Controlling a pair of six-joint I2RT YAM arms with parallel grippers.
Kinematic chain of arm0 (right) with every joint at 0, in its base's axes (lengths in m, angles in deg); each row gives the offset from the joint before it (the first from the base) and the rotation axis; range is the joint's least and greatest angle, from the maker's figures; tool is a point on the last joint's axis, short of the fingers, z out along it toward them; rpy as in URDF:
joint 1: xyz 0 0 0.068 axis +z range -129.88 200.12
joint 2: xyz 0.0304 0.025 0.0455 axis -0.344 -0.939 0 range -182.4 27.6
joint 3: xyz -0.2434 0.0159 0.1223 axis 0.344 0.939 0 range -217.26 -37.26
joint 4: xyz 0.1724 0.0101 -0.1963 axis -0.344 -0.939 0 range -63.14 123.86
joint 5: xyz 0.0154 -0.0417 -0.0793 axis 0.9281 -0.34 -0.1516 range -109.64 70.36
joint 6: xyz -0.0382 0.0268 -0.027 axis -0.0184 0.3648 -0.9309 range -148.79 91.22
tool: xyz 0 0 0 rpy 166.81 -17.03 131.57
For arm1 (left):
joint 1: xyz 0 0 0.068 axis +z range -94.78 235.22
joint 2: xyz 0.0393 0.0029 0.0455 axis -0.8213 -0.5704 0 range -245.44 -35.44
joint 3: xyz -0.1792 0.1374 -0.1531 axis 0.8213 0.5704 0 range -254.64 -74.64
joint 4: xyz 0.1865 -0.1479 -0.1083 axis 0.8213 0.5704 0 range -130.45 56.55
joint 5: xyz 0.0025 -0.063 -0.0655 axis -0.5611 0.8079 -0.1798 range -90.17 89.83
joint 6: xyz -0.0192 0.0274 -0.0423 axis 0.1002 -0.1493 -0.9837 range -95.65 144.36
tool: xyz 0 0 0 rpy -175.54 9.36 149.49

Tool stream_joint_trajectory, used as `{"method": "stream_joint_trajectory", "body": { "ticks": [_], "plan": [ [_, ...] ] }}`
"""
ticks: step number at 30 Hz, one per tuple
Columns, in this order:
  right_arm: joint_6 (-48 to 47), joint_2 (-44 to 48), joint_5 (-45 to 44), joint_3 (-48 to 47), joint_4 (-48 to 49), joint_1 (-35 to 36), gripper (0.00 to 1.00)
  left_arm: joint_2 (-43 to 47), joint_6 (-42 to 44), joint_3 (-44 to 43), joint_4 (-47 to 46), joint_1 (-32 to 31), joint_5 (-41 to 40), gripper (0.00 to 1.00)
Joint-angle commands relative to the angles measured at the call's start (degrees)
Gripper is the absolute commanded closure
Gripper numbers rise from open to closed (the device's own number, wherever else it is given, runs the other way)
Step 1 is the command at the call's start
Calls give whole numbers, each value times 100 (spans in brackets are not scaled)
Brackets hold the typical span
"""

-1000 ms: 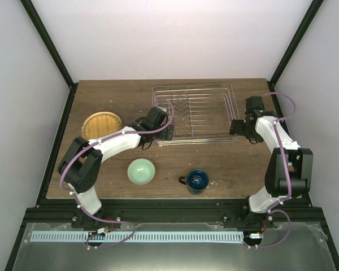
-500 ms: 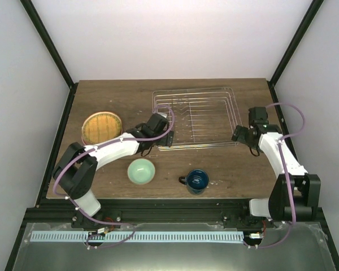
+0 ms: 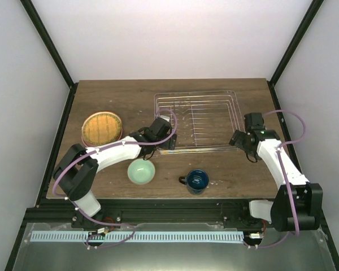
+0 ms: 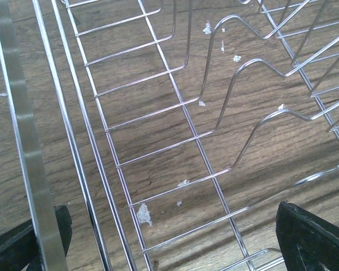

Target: Load the mixed dishes into the dish rack

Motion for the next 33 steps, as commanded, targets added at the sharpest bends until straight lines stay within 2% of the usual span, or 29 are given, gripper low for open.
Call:
{"method": "stream_joint_trajectory", "body": {
  "ticks": [1, 12, 16, 27, 33],
  "plan": [
    [516, -5, -140, 104, -604, 236, 0, -67, 74, 252, 422, -133, 92, 0],
    [1631, -533, -851, -155, -1782, 738, 0, 7, 43, 297, 486, -194, 135, 0],
    [1763, -513, -866, 11, -1849, 792, 0, 154, -6, 371, 578, -303, 89, 0],
    [1535, -342, -694, -62, -1699, 804, 0, 815, -344, 858, 760, -601, -21, 0],
    [1140, -49, -681, -313, -1495, 811, 0, 868, -341, 802, 809, -600, -125, 0]
  ]
}}
